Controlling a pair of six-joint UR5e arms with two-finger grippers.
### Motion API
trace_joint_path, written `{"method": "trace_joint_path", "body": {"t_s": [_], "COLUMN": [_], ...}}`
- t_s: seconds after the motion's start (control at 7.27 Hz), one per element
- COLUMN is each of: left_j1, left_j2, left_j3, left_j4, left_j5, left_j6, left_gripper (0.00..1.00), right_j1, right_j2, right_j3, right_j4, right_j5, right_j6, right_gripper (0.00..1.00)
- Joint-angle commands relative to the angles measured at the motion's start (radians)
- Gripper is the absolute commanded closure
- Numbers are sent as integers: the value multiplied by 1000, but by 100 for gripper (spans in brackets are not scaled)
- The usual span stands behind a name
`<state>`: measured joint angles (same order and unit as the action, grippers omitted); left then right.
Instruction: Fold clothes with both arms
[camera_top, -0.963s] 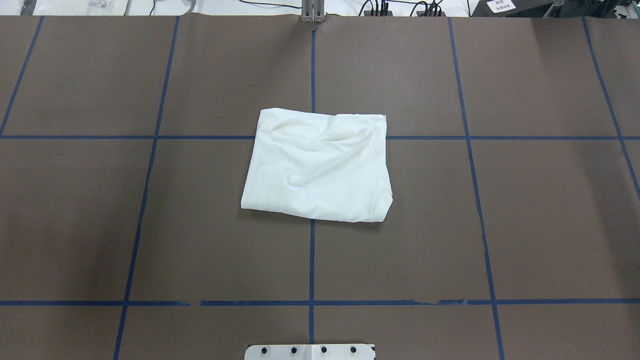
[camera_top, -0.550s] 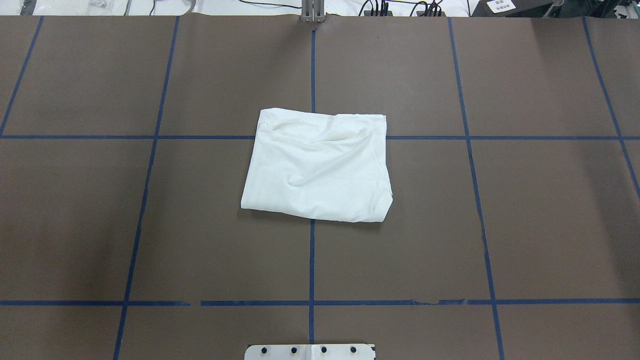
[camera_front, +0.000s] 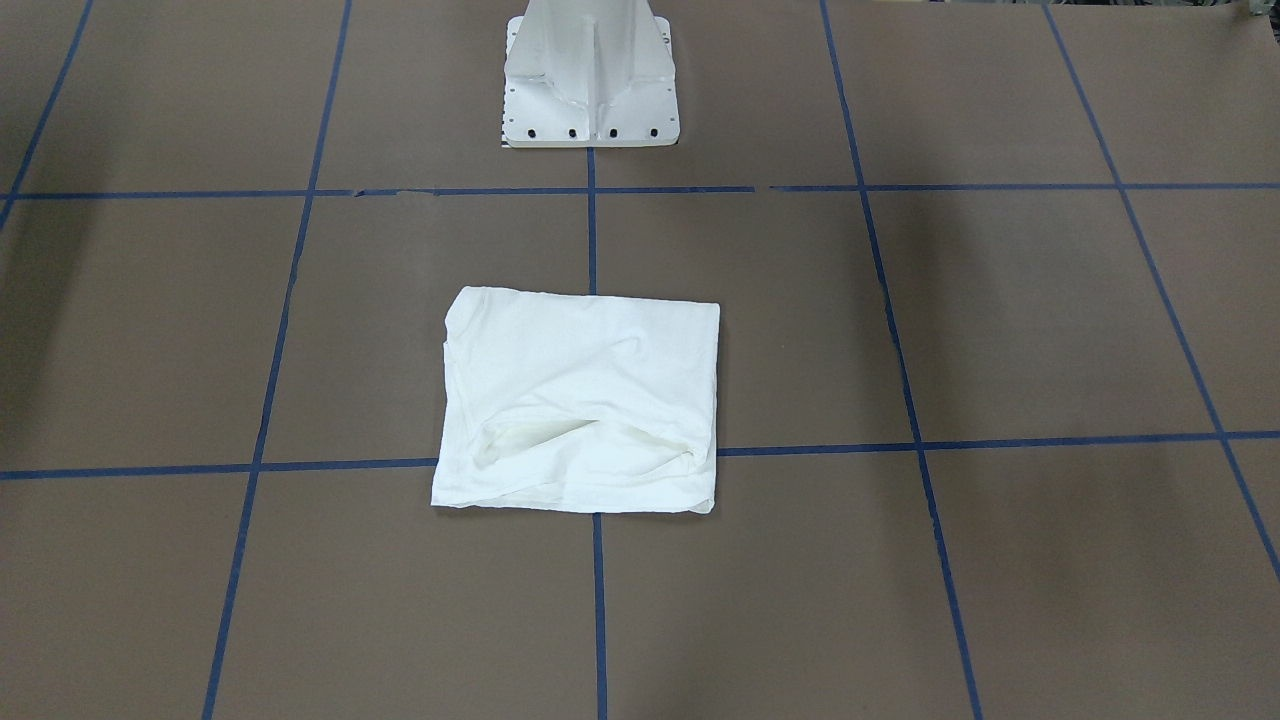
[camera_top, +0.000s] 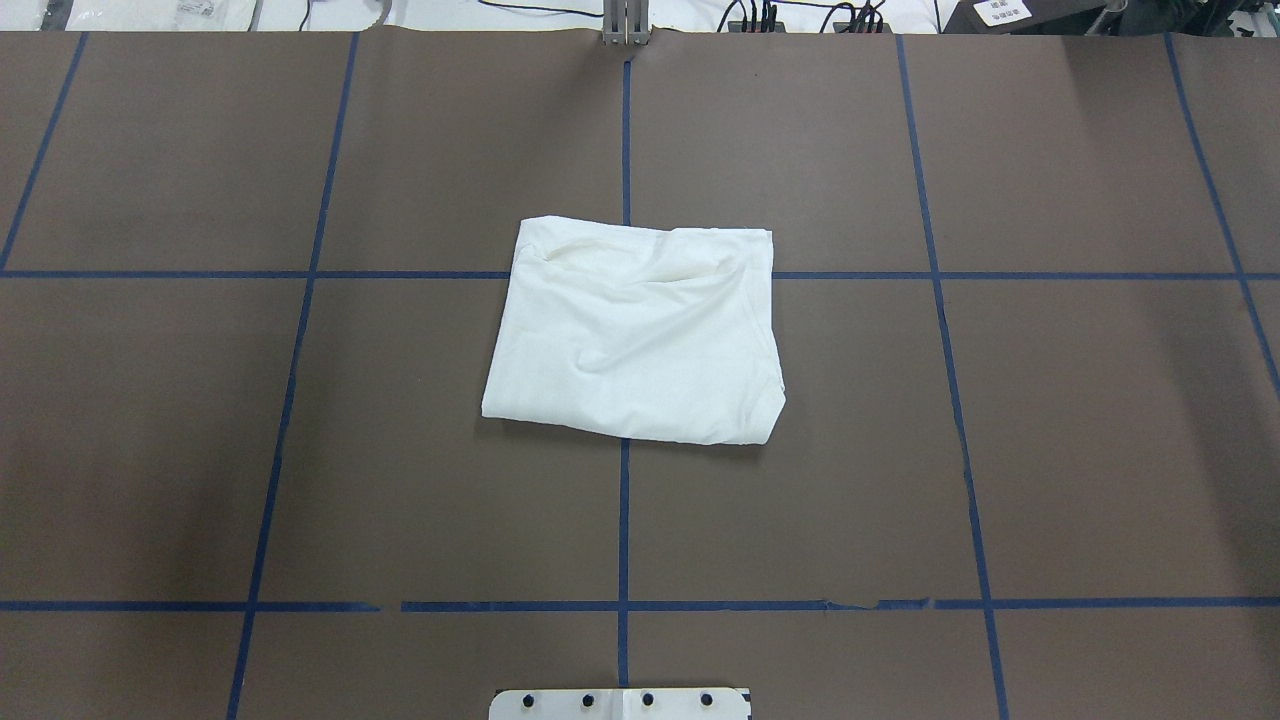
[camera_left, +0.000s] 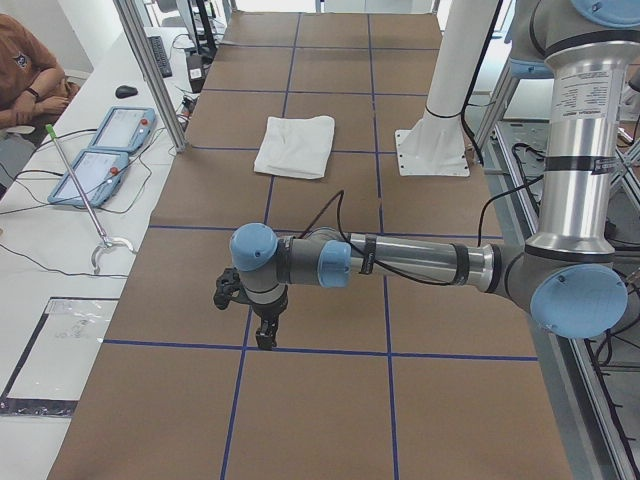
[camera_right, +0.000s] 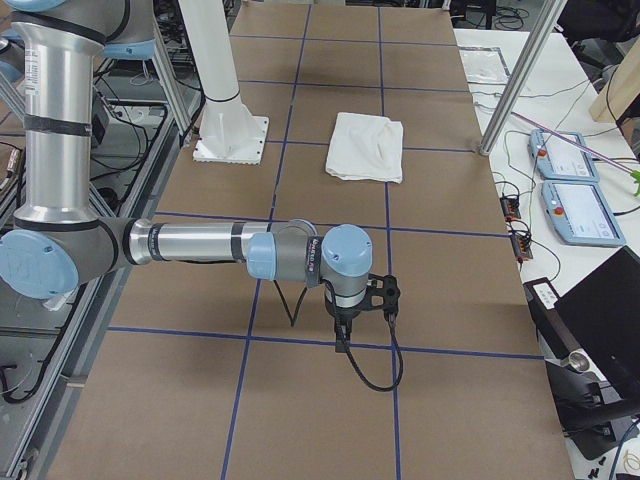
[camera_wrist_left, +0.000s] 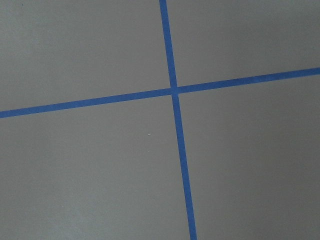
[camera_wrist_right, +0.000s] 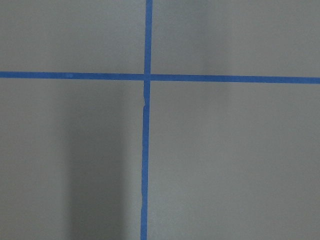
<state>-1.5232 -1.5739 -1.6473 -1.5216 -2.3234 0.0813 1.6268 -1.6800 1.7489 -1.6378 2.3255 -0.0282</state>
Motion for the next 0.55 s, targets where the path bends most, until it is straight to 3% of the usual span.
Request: {"method": "trace_joint_path", "body": {"t_s": [0.0,0.41], "left_j1": [0,0], "left_j2": [-5,-5], "left_j3": [0,0], "left_j4": [0,0], "left_j5": [-1,-1], "left_j6": [0,0], "left_gripper": [0,0], "right_j1": [-7,-7], "right_j2": [2,2], "right_j3": [4,0], "right_j4": [1,1], "right_j5": [-2,0], "right_j6": [8,8], "right_gripper": [0,0]}}
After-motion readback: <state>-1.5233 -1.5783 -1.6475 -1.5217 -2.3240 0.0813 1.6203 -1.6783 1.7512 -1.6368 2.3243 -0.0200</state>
